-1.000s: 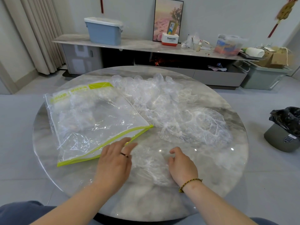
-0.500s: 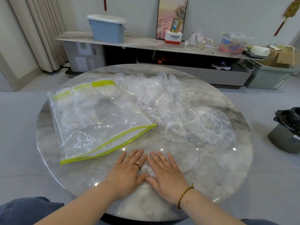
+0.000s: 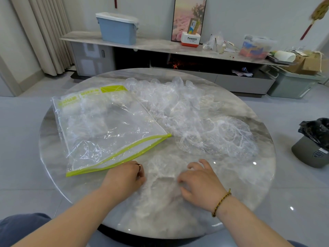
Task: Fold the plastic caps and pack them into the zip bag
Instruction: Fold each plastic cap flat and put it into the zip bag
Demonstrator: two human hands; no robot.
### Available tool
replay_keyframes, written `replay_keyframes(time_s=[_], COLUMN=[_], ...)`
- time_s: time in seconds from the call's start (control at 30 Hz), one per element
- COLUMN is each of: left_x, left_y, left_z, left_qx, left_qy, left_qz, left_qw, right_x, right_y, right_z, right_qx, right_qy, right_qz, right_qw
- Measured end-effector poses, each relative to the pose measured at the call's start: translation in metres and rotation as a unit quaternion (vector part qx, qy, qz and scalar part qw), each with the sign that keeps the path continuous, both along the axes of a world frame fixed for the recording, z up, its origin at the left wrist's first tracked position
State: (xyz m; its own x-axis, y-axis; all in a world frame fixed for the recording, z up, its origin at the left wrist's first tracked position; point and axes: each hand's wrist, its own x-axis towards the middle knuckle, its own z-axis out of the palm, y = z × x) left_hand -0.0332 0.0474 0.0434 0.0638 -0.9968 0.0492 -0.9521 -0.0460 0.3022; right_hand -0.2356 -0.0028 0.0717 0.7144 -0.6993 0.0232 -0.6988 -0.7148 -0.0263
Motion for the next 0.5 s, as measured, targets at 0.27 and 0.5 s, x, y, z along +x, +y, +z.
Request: replay_keyframes(time_s=[0.27, 0.5], left_x=[-0.021, -0.019], left_y=[0.005, 0.008], left_z=[-0.004, 0.012], left_qx=[0.031, 0.024], left_qy=[0.025, 0.040], left_qz=[0.011, 0.044], left_qw=[0.999, 0.998], right_x=[0.005, -0.006], right_y=[-0.006, 0.025], right_z=[-0.011, -0.019], right_qx=[0.014, -0.019], right_qy=[-0.028, -0.029], right_qz=[-0.049, 0.139], right_qw=[0.998, 0.990])
